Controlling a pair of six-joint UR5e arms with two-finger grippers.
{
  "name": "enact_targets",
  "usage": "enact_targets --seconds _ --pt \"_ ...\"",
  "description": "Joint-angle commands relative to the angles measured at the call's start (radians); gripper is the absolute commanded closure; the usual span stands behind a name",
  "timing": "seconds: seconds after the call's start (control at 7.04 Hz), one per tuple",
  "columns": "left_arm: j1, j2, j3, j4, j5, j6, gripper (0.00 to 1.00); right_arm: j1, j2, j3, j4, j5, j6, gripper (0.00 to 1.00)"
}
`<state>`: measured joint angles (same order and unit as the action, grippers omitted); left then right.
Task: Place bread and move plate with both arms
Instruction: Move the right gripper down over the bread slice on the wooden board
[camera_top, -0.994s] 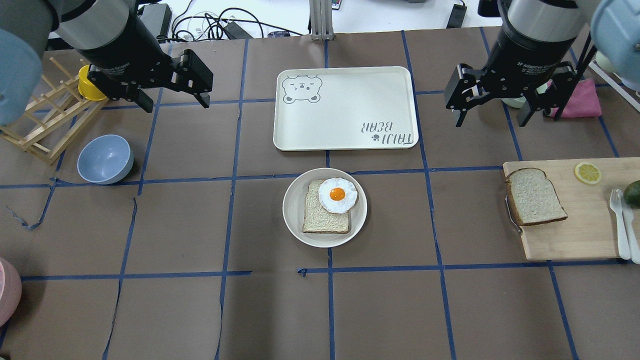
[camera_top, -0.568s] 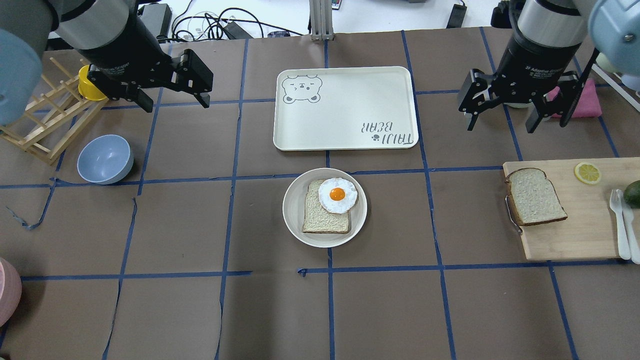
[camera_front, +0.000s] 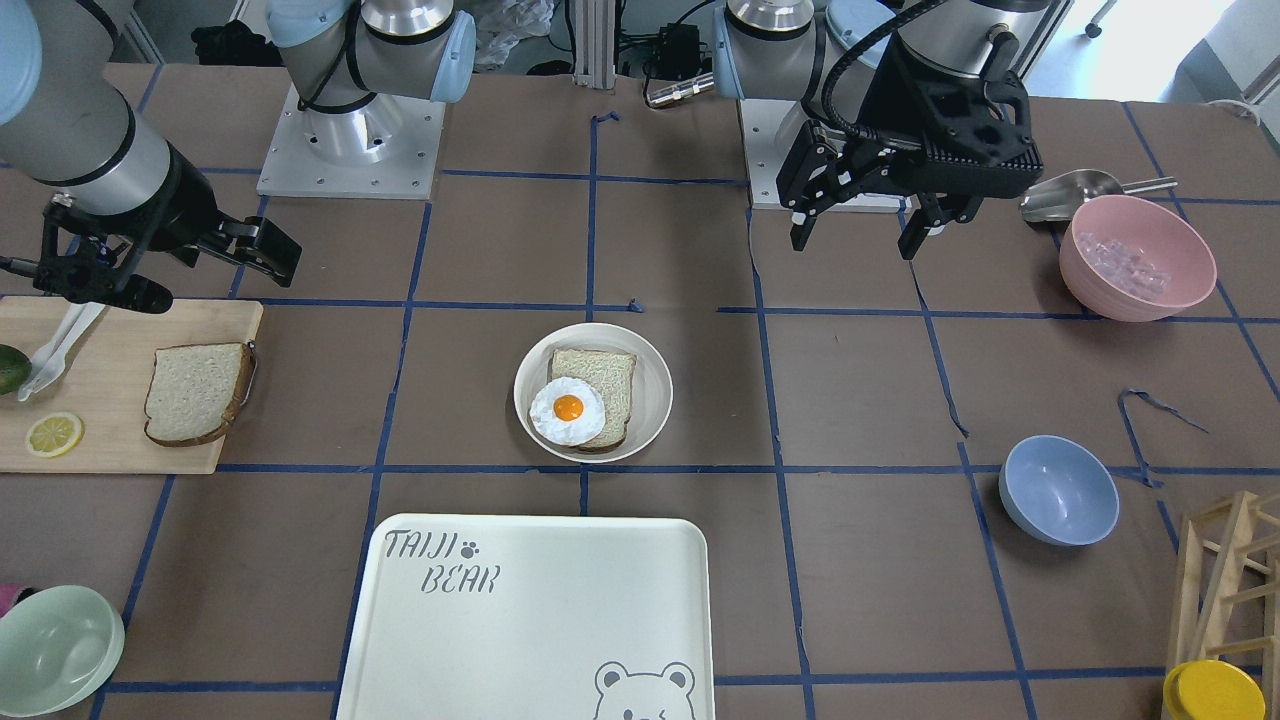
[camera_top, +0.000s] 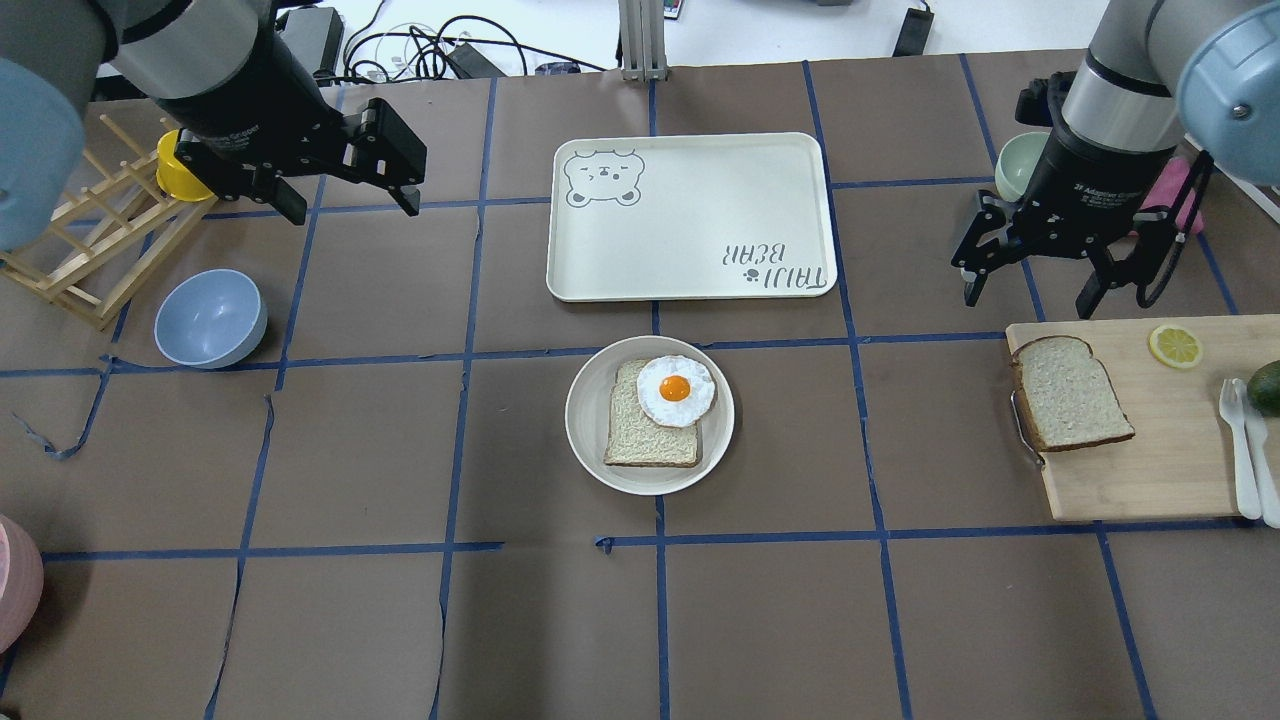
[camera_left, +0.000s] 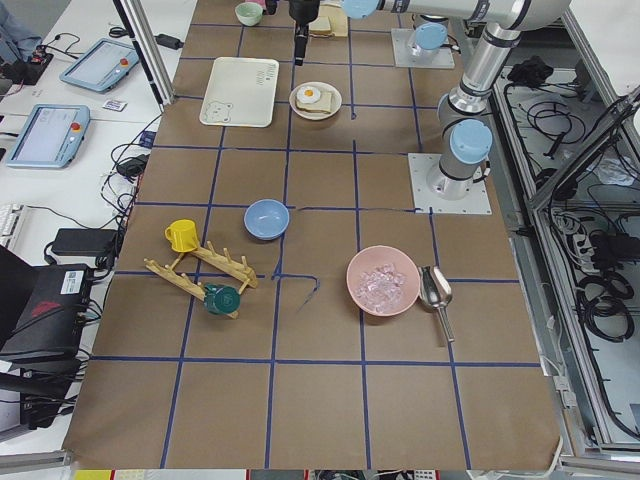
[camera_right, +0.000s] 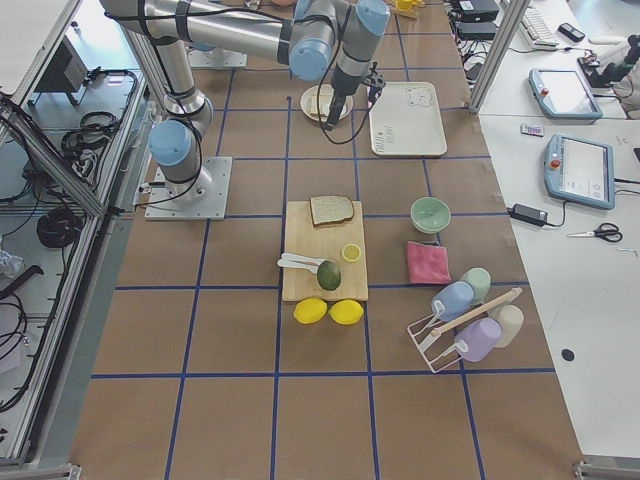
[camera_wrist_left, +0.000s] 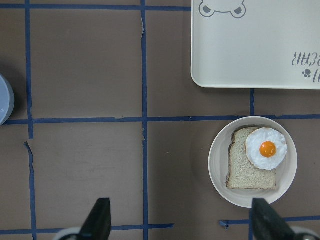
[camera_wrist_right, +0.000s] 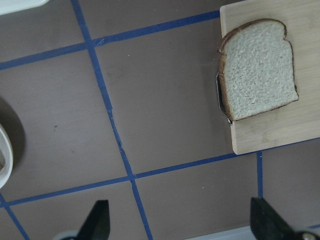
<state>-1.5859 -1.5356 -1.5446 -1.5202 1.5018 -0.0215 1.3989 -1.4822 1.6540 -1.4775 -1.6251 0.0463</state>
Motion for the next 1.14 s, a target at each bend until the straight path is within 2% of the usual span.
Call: enact_targets --seconds 0.0,0.14,0.43,0.57,0.71,0.99 --pt "0.0 0.0 0.0 0.0 0.0 0.0 0.0 -0.001 0.072 0.058 -0.145 -0.061 -0.054 0.0" --pt "0.0 0.002 -0.002 0.0 0.0 0.0 0.0 -0.001 0.091 0.111 -0.255 -0.064 -0.059 0.0" --pt "0.001 0.002 0.0 0.0 0.0 0.0 0.0 -0.014 0.097 0.228 -0.396 -0.105 -0.059 0.0" --pt "0.001 0.0 0.001 0.0 0.0 0.0 0.0 -0.044 0.102 0.271 -0.44 -0.107 -0.059 0.05" --pt "0.0 0.0 0.0 0.0 0.0 0.0 0.0 -0.088 0.118 0.299 -0.448 -0.102 -0.059 0.15" --pt "-0.002 0.0 0.0 0.0 0.0 0.0 0.0 -0.109 0.14 0.3 -0.449 -0.104 -0.059 0.2"
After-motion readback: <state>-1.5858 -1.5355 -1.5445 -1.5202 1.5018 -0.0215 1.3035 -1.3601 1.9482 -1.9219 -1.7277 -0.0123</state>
